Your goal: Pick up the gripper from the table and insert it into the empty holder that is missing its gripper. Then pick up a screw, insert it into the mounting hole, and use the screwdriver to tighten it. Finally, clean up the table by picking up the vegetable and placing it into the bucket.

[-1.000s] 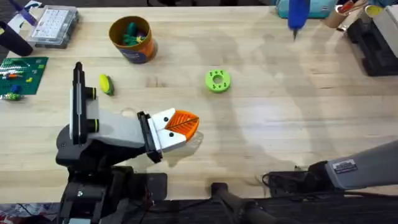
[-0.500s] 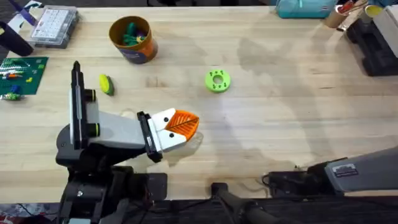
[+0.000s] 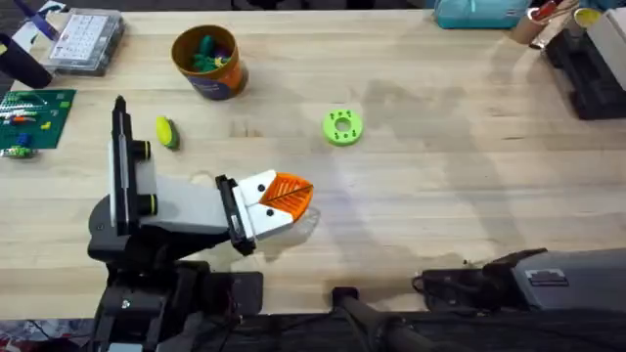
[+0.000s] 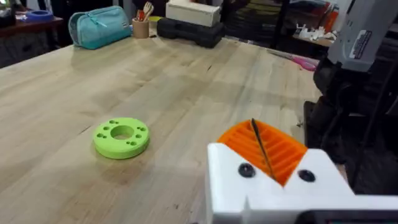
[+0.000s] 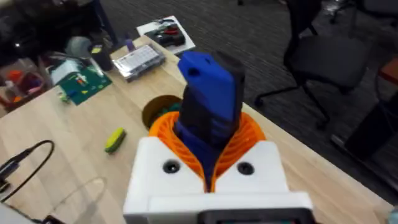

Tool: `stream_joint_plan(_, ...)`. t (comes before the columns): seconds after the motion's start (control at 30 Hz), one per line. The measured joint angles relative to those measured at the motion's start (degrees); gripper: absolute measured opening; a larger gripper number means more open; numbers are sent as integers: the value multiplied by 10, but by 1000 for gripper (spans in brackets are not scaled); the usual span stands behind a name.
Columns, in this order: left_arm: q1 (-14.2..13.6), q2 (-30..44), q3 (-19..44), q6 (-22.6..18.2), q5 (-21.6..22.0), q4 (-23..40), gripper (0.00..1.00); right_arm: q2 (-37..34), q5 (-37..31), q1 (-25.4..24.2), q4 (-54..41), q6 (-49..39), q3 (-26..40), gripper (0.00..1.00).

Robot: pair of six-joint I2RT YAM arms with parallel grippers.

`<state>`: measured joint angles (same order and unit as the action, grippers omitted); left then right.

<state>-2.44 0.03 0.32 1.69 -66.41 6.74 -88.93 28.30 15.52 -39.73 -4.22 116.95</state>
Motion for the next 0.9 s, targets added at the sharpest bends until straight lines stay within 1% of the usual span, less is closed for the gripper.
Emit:
stream_joint_plan(0.2, 0, 0, 0, 0, 0, 0, 4, 13, 3, 37, 18, 2, -36, 26)
stream_joint_plan(0.43, 0, 0, 0, 0, 0, 0, 4, 14, 3, 66, 88, 9, -115, 26)
stream_joint_plan(0.53, 0, 0, 0, 0, 0, 0, 4, 25, 2, 78, 125, 12, -155, 26)
stream_joint_plan(0.67, 0, 0, 0, 0, 0, 0, 4, 59, 3, 92, 175, 16, -214, 26)
stream_joint_plan(0.8, 0, 0, 0, 0, 0, 0, 4, 114, 6, 102, 234, 26, -278, 26)
stream_joint_plan(0.9, 0, 0, 0, 0, 0, 0, 4, 156, 28, 104, 292, 30, -326, 26)
